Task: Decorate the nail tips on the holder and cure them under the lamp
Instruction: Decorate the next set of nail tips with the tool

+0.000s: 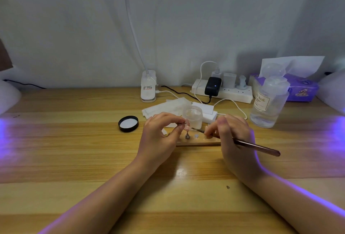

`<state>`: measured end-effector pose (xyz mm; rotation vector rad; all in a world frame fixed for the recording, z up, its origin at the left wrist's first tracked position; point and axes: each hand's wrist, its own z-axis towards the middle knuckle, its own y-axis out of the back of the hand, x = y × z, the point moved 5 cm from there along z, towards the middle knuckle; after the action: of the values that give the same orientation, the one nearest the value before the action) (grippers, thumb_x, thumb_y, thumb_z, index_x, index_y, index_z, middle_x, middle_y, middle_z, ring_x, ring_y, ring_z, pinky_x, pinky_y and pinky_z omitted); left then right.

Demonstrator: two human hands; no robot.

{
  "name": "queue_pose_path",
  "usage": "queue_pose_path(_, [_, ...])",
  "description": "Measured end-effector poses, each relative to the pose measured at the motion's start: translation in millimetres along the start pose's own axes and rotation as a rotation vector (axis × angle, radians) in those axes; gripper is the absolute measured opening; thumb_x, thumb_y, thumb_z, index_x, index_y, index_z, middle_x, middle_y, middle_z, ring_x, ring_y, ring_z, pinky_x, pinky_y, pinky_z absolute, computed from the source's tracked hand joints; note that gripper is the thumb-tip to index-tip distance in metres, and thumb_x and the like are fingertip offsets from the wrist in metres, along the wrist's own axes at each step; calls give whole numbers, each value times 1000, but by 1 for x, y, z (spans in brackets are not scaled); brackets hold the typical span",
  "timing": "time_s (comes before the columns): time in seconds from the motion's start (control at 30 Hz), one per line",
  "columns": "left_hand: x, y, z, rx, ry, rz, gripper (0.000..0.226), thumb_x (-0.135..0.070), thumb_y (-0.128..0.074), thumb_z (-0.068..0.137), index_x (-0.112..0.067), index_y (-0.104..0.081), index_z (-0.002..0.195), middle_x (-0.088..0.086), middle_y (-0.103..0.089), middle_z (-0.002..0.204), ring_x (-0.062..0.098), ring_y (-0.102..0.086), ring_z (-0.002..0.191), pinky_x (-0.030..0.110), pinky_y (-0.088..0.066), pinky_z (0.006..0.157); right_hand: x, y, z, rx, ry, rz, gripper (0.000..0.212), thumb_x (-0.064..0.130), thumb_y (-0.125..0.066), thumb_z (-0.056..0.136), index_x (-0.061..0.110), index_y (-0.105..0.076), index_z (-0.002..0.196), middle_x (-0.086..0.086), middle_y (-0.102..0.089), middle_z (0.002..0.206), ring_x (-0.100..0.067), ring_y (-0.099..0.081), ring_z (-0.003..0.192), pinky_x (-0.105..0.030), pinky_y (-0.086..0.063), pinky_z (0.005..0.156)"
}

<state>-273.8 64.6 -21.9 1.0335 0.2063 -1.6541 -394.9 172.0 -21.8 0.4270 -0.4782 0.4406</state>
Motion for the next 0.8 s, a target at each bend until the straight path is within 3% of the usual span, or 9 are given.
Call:
queue_pose_path(0.1, [-1, 1, 0, -8, 3, -19, 23, -6, -70, 77, -27, -66, 84, -18, -62, 85, 2, -58, 86, 36, -44, 83, 2, 2, 2, -24, -16, 71, 33, 36, -28, 96, 35, -54, 75, 6, -60, 63, -5, -58, 68, -46, -45, 72])
queue_pose_path(0.2, [0, 2, 0, -8, 1, -21, 20, -8, -72, 75, -26, -67, 82, -15, -63, 85, 0, -56, 86, 21, -41, 78, 1, 0, 2, -16, -64, 150, 41, 55, -23, 95, 36, -57, 82, 11, -62, 63, -11, -62, 64, -55, -46, 68])
queue_pose_path(0.33, [-1, 4, 0, -32, -13, -39, 13, -10, -74, 72, -21, -68, 76, -12, -62, 83, 0, -57, 84, 9, -39, 75, -1, 0, 2, -6, -64, 125, 44, 54, -22, 95, 36, -59, 80, 13, -63, 67, -7, -59, 67, -54, -46, 69])
queue_pose_path(0.4, [0, 3, 0, -30, 5, -61, 8, -16, -73, 72, -22, -67, 73, -16, -63, 79, -1, -59, 81, 20, -43, 81, 0, -1, 2, 1, -15, 86, 46, 47, -22, 97, 29, -61, 80, 11, -63, 69, 0, -56, 70, -47, -45, 72])
queue_pose_path(0.5, [0, 3, -1, -4, 42, -64, 10, -21, -73, 72, -29, -66, 72, -17, -65, 74, 1, -60, 79, 49, -46, 84, 3, -4, -1, 13, 72, 23, 55, 41, -21, 99, 16, -64, 77, 9, -61, 66, 6, -52, 69, -36, -41, 75])
queue_pose_path(0.73, [-1, 3, 0, -7, 26, -60, 12, -10, -75, 72, -19, -70, 77, -10, -66, 78, 10, -62, 80, 52, -46, 82, 6, -8, -2, 52, 141, 20, 52, 41, -21, 100, 24, -62, 74, 5, -59, 58, 0, -52, 63, -34, -38, 72])
queue_pose_path(0.8, [-1, 3, 0, -12, 28, -52, 12, -10, -75, 72, -20, -70, 77, -9, -66, 78, 11, -62, 81, 52, -46, 82, 6, -9, -4, 69, 135, 50, 61, 42, -21, 100, 17, -64, 65, 3, -57, 53, 0, -50, 58, -33, -38, 71])
